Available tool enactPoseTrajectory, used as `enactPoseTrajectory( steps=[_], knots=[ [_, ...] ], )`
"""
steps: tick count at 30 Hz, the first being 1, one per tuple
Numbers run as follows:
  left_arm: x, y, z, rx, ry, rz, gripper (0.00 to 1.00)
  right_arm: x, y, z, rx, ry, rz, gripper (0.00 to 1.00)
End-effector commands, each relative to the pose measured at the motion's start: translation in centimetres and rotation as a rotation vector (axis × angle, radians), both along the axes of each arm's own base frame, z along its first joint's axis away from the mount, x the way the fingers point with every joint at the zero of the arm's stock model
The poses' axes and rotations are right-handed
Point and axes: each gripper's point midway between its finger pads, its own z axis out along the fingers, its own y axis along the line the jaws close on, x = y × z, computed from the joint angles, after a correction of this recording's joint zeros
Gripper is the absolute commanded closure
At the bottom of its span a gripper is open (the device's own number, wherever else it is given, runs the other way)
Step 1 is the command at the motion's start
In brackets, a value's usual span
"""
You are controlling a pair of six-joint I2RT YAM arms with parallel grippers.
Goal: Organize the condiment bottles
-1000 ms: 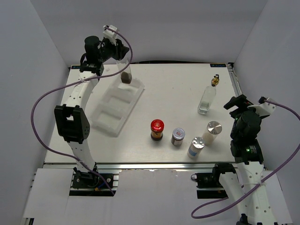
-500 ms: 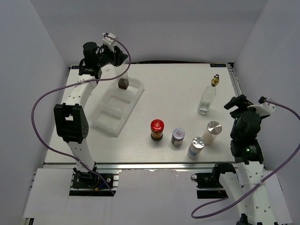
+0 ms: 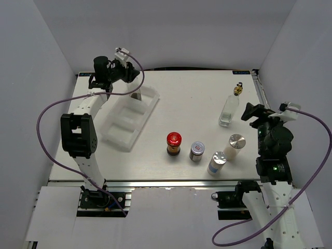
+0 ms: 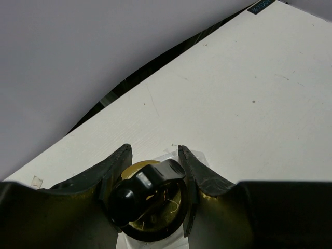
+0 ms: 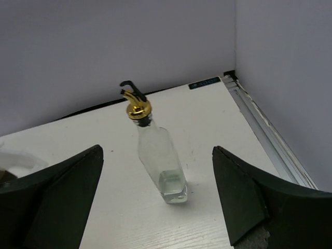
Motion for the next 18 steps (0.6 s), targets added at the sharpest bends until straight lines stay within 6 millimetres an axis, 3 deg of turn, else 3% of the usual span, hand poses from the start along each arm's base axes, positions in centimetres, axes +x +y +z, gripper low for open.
enactPoseTrajectory(
  steps=[1,4,6,12,18],
  knots=[
    [-1.0,0.2,6.7,0.007,-0.197,-0.015,0.94,0.7,2.8,3.1,-0.113,-0.092,0.169,0.11],
    [-0.9,0.6,6.2,0.014,-0.181,0.009,0.57,1.9,4.6,3.7,-0.179,-0.092,0.271,0.11],
    [-1.0,0.9,5.6,0.028,-0.171,0.024,0.46,2.7,5.3,3.5,-0.194,-0.065,0.312,0.11],
    [-1.8,1.6,5.0,0.05,-0.173,0.066,0.41,6.1,3.6,3.0,-0.18,-0.008,0.206,0.1],
    [-1.9,2.1,4.6,0.055,-0.147,0.092,0.24,8.9,3.5,2.0,-0.193,0.052,0.198,0.11]
  ],
)
